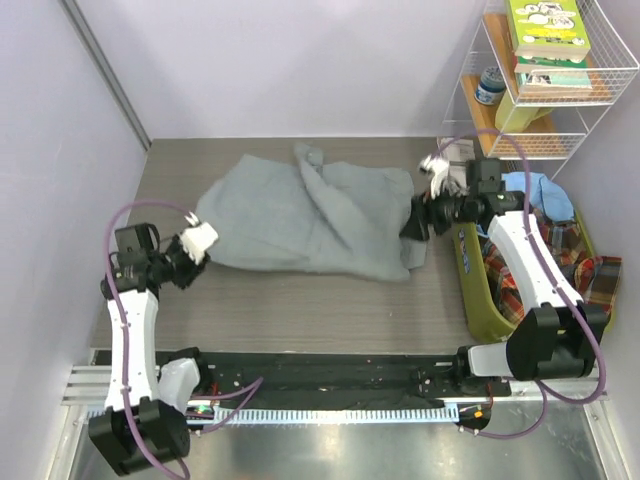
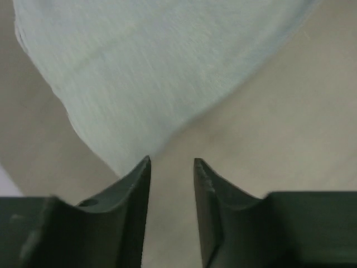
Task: Fold and stack the long sleeve shirts
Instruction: Flatten the shirt out
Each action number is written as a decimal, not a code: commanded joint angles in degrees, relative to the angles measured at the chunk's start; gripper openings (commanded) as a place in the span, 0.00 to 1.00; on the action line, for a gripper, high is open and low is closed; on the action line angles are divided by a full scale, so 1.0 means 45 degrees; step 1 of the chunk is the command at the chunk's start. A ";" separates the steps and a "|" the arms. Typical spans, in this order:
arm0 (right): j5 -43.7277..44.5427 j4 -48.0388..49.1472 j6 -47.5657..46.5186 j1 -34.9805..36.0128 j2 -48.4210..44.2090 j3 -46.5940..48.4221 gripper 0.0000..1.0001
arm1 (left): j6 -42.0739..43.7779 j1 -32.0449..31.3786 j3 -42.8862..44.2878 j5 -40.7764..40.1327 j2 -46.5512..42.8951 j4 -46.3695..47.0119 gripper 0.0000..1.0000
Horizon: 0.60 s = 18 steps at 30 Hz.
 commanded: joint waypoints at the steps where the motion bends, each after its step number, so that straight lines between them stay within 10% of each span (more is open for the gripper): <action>1: 0.0799 -0.4790 -0.3521 0.0020 -0.0820 -0.1083 0.72 | 0.4357 0.0109 -0.0795 -0.0503 -0.2088 -0.3869 0.51; 6: 0.1035 -0.3992 -0.2097 0.0039 0.0191 -0.0421 0.75 | 0.3271 0.0012 -0.0428 0.1058 -0.1938 -0.3526 0.76; 18: 0.3435 -0.1981 0.0698 0.0995 0.4606 0.0187 0.42 | -0.1073 -0.2019 0.1720 -0.2474 0.6008 -0.1019 0.51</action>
